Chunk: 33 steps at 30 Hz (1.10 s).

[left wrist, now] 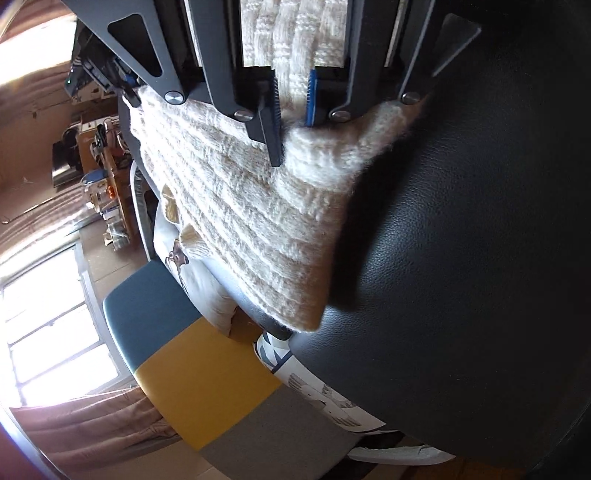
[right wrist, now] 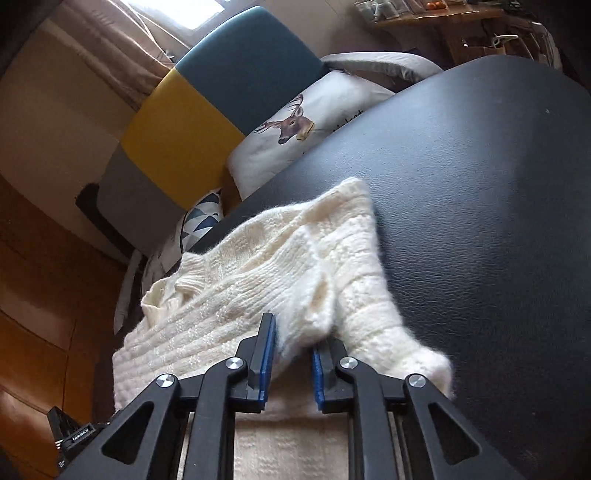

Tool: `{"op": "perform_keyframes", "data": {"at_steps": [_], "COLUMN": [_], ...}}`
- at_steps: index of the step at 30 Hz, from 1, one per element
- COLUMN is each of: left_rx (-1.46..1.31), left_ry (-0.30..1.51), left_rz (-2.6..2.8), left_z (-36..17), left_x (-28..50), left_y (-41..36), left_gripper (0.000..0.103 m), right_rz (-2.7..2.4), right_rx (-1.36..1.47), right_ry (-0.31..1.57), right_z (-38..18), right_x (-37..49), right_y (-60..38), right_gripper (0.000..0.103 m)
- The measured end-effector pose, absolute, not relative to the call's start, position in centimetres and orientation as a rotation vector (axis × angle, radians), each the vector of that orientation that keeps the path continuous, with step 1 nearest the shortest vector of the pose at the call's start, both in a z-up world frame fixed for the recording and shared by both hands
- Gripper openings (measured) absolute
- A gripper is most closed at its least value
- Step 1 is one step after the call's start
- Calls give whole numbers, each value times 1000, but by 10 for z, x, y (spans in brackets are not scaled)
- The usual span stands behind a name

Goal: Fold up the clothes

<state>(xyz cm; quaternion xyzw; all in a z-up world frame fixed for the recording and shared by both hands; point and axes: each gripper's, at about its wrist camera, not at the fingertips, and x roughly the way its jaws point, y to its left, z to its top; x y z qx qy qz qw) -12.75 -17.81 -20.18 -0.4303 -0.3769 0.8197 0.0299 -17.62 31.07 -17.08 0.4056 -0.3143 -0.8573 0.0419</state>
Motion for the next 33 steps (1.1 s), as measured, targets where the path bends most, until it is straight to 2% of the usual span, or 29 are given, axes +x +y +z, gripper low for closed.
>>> {"op": "perform_keyframes", "data": {"at_steps": [7, 9, 11, 16, 21, 24, 26, 29, 33], "left_rx": [-1317, -1317, -1310, -1237, -1233, -1259, -1281, -1313, -1340], "left_ry": [-1194, -1197, -1200, -1217, -1206, -1237, -1226, -1213, -1153], "left_rz": [2471, 2466, 2466, 2459, 2500, 2456, 2418, 2344, 2278], "left_z": [-207, -206, -203, -189, -178, -182, -188, -198, -207], "left_x": [-127, -124, -119, -99, -125, -153, -176, -200, -223], "left_y": [-182, -184, -188, -214, -243, -252, -251, -243, -230], "left_gripper": [10, 10, 10, 10, 15, 29, 44, 51, 51], "right_rz": [-2777, -2764, -2734, -2774, -2774, -2781, -2780, -2770, -2744], "right_rx": [1189, 1215, 1373, 1283, 1265, 1245, 1237, 1224, 1201], "right_ry": [-640, -551, -481, -446, -439, -450, -459, -488, -550], "right_z": [-129, -132, -155, -169, -170, -170, -170, -171, -172], "right_x": [-179, -191, -205, -198, -198, -197, -196, -195, -194], "right_y": [289, 272, 259, 255, 255, 254, 254, 257, 264], "right_gripper": [21, 21, 22, 22, 23, 23, 23, 23, 23]}}
